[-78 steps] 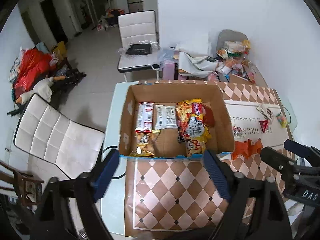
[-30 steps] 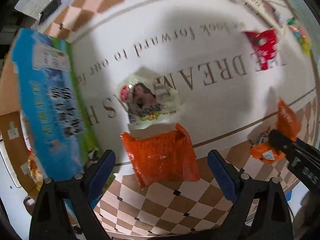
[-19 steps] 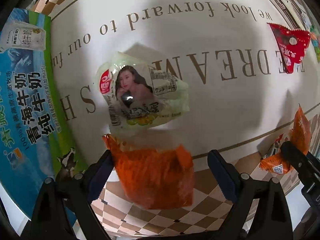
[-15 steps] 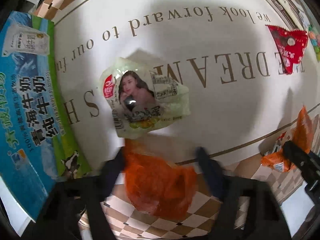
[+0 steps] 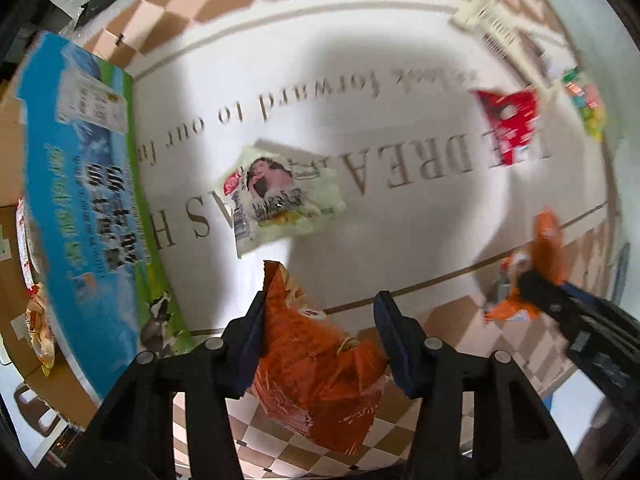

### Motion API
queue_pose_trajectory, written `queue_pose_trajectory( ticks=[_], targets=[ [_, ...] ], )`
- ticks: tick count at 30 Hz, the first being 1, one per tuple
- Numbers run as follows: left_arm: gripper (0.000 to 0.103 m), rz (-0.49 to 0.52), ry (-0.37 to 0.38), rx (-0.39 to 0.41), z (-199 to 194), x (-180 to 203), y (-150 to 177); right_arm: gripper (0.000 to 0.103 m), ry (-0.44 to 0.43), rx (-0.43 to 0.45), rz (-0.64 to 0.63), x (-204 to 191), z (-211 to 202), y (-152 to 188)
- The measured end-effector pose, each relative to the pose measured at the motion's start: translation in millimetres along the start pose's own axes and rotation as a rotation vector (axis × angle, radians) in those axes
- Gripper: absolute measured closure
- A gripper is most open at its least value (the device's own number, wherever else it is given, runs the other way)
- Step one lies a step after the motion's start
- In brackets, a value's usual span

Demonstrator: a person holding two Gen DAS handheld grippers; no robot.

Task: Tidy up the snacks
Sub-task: 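Carry both orange packets into the box and open both tools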

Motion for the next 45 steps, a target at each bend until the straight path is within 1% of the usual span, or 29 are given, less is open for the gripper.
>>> queue_pose_trajectory(
  ticks=[5,8,10,12,14,17,19,21,24,27,30,32,35,39,43,45],
  targets=[
    [0.053,0.004,0.040,0.066,-40,3,-4,0.069,-0.005,0.012,-0.010,-6,-3,1],
    [0.053,0.001,0.078,0.104,-67,5,-7,0.070,-0.024,0.028,-0.005,-10,-10,2],
    [0.053,-0.001,0.108,0.137,-86,5,-9,0.071,-0.044,0.041,-0.004,-16,-20,4],
    [0.053,0.000,0.130,0.170,-108,-7,-6,0.071,-0.065,0.058,-0.018,-25,-35,7],
    [0.053,0.002,0.151,0.212,-130,-14,-9,0.071,-0.085,0.074,-0.042,-38,-50,9],
    [0.053,0.000,0.165,0.275,-163,-31,-12,0.071,-0.112,0.106,-0.094,-64,-78,14],
    [0.053,-0.009,0.171,0.308,-183,-46,-13,0.071,-0.141,0.124,-0.131,-88,-97,18],
    [0.053,-0.026,0.166,0.342,-203,-70,-11,0.071,-0.176,0.142,-0.169,-117,-115,24],
    [0.053,-0.063,0.149,0.369,-217,-108,-5,0.071,-0.221,0.157,-0.230,-166,-134,34],
    [0.053,-0.103,0.135,0.369,-218,-150,6,0.071,-0.255,0.158,-0.291,-214,-145,47],
    [0.053,-0.143,0.108,0.354,-213,-194,22,0.071,-0.260,0.149,-0.353,-260,-144,61],
    [0.053,-0.171,0.089,0.336,-204,-223,31,0.071,-0.248,0.137,-0.388,-289,-135,70],
    [0.053,-0.209,0.080,0.300,-186,-256,40,0.071,-0.214,0.112,-0.414,-316,-113,81],
    [0.053,-0.251,0.093,0.239,-153,-284,47,0.071,-0.116,0.075,-0.451,-337,-73,90],
    [0.053,-0.262,0.103,0.165,-115,-295,52,0.071,-0.026,0.042,-0.474,-344,-39,96],
    [0.051,-0.254,0.110,0.127,-98,-295,53,0.071,0.019,0.040,-0.477,-339,-24,94]
  ],
)
Point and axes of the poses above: each gripper's, at about its wrist camera, not at the fingertips, and z roughly the way its jaws point, x to its right, y to its underside, the point moved 9 cm from there along z, roughly the way its jaws point, and after that the axes turned 3 degrees about x, right-handed, at the moved point
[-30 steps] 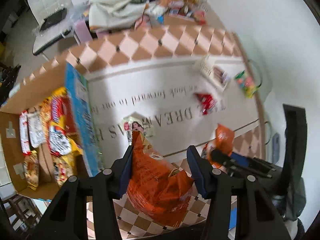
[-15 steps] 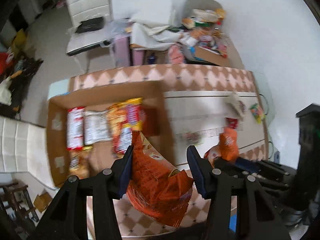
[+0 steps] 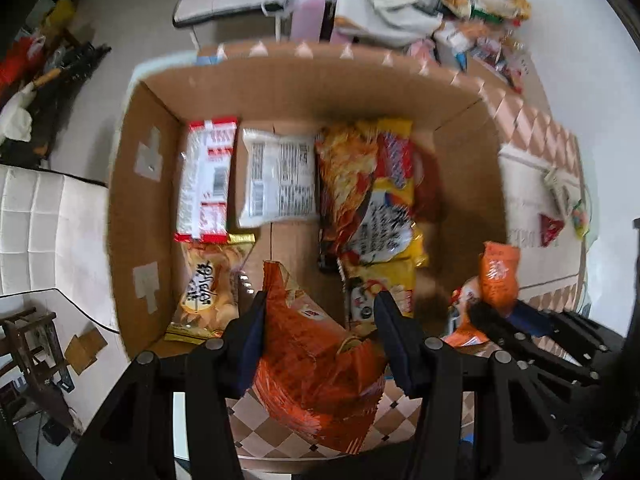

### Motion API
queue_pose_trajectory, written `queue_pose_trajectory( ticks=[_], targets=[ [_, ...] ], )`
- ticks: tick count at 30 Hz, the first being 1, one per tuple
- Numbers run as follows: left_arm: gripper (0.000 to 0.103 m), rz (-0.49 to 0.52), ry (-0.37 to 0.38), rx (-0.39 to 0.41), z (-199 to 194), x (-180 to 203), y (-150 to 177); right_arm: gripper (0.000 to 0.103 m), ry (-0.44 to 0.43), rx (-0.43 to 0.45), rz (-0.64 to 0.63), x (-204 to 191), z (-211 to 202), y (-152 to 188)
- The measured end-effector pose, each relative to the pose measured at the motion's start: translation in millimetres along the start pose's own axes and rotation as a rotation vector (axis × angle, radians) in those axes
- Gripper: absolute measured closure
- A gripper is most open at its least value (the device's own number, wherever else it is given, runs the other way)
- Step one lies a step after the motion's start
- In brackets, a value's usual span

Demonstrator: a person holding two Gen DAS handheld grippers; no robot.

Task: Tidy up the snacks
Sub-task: 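Carry both orange packets into the box and open both tools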

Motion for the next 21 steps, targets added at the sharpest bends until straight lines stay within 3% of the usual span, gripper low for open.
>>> queue_pose_trajectory(
  ticks=[4,5,7,8,13,21],
  targets=[
    [0.051,-0.007,0.013,-0.090,30,-5,9,0.066,0.062,-0.058,0.000,4,21,4],
    [0.047,-0.004,0.009,-0.100,35,-6,10,0.050,0.084,-0.077,-0.003,6,27,5],
    [0.032,0.000,0.002,-0.106,41,-9,12,0.029,0.066,-0.083,0.000,7,31,5],
    [0.026,-0.001,-0.002,-0.110,42,-10,14,0.026,0.073,-0.090,-0.004,6,32,6],
    [0.021,-0.002,-0.019,-0.101,40,-16,16,0.017,0.087,-0.079,-0.009,2,32,5],
    [0.020,-0.022,-0.033,-0.022,13,-20,15,0.009,0.109,-0.029,0.009,4,20,-2]
  ],
)
Point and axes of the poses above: each gripper's, at about its wrist camera, not at the fingertips, and z roughly the way its jaws point, x to its right, y to its underside, the point moved 9 cm from there along z, roughly the way its jaws point, and after that the axes turned 3 degrees about x, right-handed, at the moved point
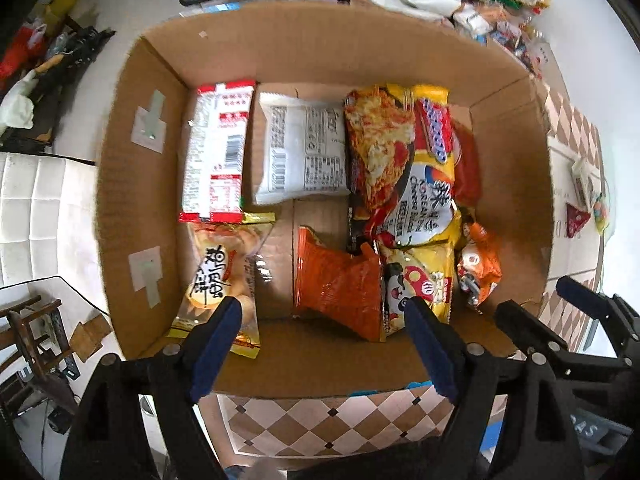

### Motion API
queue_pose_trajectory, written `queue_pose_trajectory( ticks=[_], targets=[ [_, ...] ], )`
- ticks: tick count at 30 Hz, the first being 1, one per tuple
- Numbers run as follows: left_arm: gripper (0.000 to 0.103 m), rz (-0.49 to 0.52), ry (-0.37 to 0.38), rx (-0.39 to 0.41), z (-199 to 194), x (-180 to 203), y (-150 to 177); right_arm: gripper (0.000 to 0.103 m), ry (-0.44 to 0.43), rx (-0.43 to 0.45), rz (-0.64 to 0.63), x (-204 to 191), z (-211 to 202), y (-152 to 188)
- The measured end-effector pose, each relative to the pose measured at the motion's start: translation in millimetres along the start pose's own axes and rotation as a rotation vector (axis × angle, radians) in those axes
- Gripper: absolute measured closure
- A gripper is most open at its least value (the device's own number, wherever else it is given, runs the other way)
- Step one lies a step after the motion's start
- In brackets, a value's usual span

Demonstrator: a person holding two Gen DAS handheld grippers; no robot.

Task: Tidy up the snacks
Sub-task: 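Carry both orange packets into the box and open both tools, then grasp the clear woman-picture packet with the left tool while the right tool grasps the red packet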

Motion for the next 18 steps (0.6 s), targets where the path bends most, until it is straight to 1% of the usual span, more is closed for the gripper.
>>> queue_pose_trajectory(
  ticks=[6,11,18],
  targets=[
    [0.020,-0.007,-0.029,0.098,-24,-4,3,0.008,0.004,0.042,0.008,2,-13,3],
    [0.020,-0.025,-0.042,0.182,-48,-8,16,0.008,0.018,0.104,-0.018,-1,-33,12],
    [0.020,-0.030,-0.073,0.317,-86,-9,41,0.008,0.012,0.220,-0.025,-4,-77,34]
  ],
)
Point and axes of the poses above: each gripper's, at about its wrist camera, not at the fingertips, and z roughly the way its jaws point, x to its right, y to its underside, the point moved 9 cm from there along z, roughly the way its jaws point, and after that the axes turned 3 degrees about x, right-handed, at the moved point
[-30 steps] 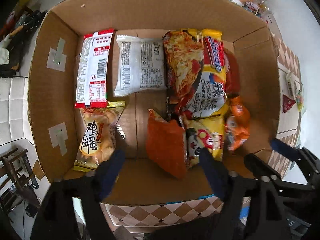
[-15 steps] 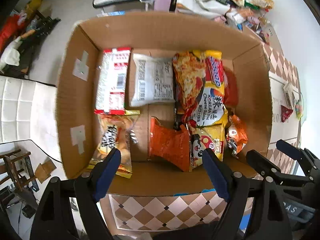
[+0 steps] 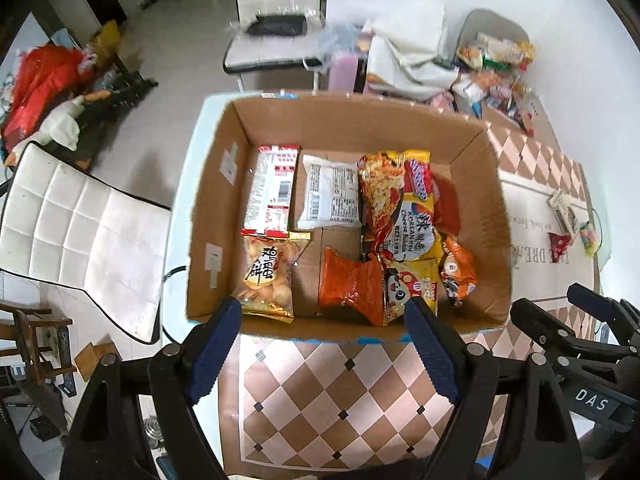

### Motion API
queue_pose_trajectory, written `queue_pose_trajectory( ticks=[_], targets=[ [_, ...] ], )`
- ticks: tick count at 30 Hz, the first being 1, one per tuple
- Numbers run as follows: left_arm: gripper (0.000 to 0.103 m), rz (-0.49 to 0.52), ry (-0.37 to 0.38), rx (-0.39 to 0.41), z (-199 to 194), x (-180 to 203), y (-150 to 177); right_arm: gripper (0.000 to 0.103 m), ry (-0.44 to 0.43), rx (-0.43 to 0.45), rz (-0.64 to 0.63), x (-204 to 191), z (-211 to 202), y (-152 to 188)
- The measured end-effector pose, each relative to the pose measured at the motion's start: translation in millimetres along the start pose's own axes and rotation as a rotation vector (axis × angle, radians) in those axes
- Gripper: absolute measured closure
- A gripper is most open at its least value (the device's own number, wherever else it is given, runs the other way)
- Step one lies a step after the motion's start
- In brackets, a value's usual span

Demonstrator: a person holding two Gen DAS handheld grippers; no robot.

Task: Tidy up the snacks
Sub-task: 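Grasp the clear woman-picture packet with the left tool while the right tool grasps the red packet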

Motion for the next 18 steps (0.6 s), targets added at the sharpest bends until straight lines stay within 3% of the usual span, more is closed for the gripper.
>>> queue_pose_trajectory(
  ticks=[6,18],
  targets=[
    [0.020,0.010,-0.022,0.104,-41,2,12,0.008,-0.010,0.088,-0.008,-3,-47,15],
    [0.020,0.011,-0.015,0.222,-116,9,39,0.008,-0.027,0.212,-0.027,-2,-129,54]
  ],
)
Point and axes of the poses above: each gripper's, at about its wrist camera, not at the fingertips, and z roughly the way its jaws point, x to its right, y to its underside, the point moved 9 cm from there along z, roughly the way its jaws point, and after that the axes turned 3 degrees about x, right-handed, at the moved point
